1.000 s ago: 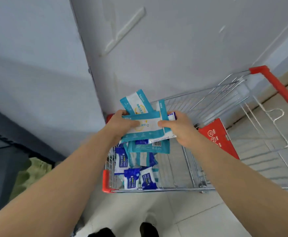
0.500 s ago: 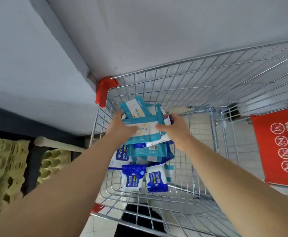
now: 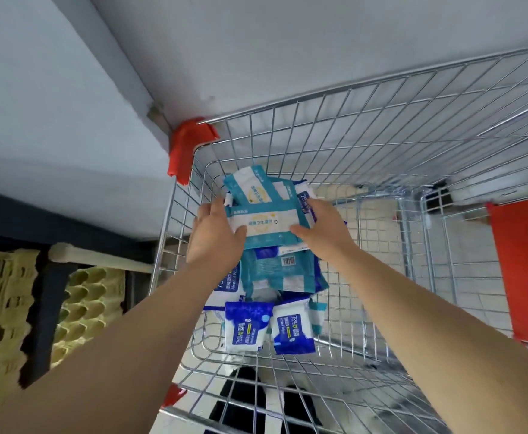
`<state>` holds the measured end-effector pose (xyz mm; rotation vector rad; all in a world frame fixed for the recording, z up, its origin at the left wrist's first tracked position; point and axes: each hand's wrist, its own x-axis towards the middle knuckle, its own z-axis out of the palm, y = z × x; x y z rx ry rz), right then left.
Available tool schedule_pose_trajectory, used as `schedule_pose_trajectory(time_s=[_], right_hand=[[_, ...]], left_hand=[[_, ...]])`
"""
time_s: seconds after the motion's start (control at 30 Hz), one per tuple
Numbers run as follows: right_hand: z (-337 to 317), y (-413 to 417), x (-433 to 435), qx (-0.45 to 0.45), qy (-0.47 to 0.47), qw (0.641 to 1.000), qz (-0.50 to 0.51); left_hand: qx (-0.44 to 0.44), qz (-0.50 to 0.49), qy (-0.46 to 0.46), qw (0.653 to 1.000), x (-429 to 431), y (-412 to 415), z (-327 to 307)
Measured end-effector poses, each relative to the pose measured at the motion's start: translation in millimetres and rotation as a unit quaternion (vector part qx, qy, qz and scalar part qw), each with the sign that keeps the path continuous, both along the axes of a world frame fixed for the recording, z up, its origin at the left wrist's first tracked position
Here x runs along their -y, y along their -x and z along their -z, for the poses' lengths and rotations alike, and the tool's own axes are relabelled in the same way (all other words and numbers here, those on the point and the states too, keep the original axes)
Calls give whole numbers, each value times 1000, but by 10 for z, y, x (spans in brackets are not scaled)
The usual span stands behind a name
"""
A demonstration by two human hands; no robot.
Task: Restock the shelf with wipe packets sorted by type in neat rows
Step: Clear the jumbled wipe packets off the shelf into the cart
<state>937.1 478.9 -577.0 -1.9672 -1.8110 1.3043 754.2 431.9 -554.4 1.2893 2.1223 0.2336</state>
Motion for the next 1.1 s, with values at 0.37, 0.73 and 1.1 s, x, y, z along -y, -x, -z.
schedule_pose_trajectory(time_s=[0.37,0.73,1.1], right_hand=[[-1979,369,195,63,-235,930,-274],[-4419,1344,1046,-18,-445,786,-429],[-6004,3068,2421,-140,-500,698,-493]], left_hand=[[-209,94,-84,970,459,115,-1782],[-280,-87,-262,919,1858,759,-4150],[-361,-272,-342,824,3489,2090,-5594]])
